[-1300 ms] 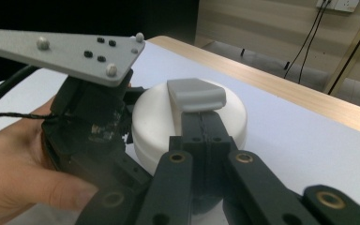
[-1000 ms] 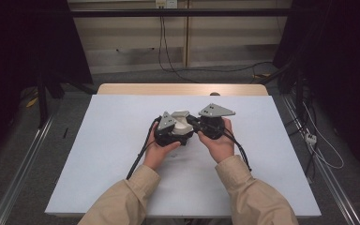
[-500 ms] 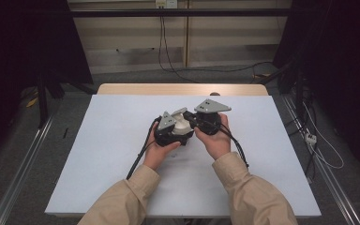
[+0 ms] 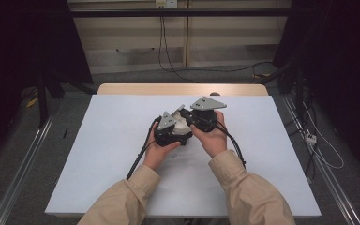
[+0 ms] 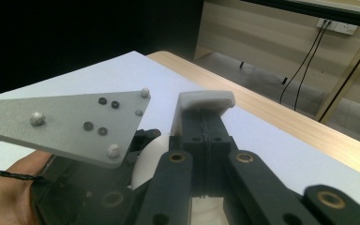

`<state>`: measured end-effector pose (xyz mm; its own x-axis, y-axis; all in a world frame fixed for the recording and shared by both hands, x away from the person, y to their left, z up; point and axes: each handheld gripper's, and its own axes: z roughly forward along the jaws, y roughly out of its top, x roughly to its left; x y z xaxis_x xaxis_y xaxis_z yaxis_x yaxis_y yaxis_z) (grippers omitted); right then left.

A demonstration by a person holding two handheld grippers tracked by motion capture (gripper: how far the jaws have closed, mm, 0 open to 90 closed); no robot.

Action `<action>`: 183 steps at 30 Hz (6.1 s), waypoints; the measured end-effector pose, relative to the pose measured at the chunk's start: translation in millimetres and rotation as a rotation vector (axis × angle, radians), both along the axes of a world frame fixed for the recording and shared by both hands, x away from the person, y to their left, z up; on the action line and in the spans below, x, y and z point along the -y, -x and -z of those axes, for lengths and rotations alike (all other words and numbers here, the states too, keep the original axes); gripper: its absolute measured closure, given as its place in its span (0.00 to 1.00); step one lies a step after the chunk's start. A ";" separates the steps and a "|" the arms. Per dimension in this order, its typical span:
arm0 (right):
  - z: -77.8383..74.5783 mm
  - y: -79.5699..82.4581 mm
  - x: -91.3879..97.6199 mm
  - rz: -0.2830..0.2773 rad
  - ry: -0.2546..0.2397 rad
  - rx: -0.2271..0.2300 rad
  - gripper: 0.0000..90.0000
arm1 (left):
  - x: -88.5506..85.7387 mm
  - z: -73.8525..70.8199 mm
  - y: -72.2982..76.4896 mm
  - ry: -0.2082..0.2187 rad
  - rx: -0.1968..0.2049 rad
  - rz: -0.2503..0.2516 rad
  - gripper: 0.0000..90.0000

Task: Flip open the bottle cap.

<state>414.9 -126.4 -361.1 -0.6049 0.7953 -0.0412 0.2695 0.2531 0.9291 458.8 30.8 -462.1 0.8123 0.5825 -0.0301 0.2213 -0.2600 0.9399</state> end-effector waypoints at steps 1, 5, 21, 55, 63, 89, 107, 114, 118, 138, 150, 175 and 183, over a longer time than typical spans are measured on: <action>0.2 -0.6 -0.8 -0.001 0.002 0.002 1.00 | 0.0 0.0 0.0 0.000 0.000 0.000 0.21; -0.1 -2.6 -2.3 -0.004 -0.001 0.007 1.00 | 0.0 0.0 -0.1 0.001 -0.002 -0.001 0.21; -2.7 -10.6 -8.8 -0.009 0.000 0.015 1.00 | -0.1 0.0 -0.2 -0.002 -0.001 -0.004 0.21; 1.6 -21.1 -14.5 -0.008 -0.015 0.021 1.00 | 0.0 0.2 -0.8 0.002 -0.007 0.009 0.21; 3.8 -23.2 -14.3 -0.012 -0.008 0.016 1.00 | 0.2 0.3 -0.8 0.002 -0.006 0.007 0.21; 8.8 -32.3 -17.3 -0.017 -0.016 0.017 1.00 | 0.2 0.3 -0.8 0.001 -0.007 0.008 0.21; 13.0 -37.5 -20.2 -0.028 -0.005 0.019 1.00 | 0.4 0.4 -0.6 -0.001 -0.006 0.006 0.21; 14.7 -38.8 -20.8 -0.030 -0.013 0.015 1.00 | 0.2 0.3 -0.8 -0.004 -0.004 0.004 0.21; 15.4 -39.9 -20.7 -0.035 -0.017 0.014 1.00 | 0.3 0.3 -0.8 -0.004 -0.005 0.004 0.21; 17.7 -42.6 -20.6 -0.046 -0.032 0.005 1.00 | 0.4 0.4 -0.9 -0.003 -0.008 0.005 0.21; 19.6 -43.6 -21.0 -0.050 -0.035 0.003 1.00 | 0.6 0.5 -0.7 0.000 -0.010 0.004 0.21; 24.5 -46.5 -21.7 -0.060 -0.054 -0.006 1.00 | 0.8 0.6 -0.4 -0.001 -0.008 -0.008 0.21; 25.1 -47.1 -21.3 -0.063 -0.057 -0.014 1.00 | 0.9 0.6 -0.4 -0.001 -0.008 -0.009 0.21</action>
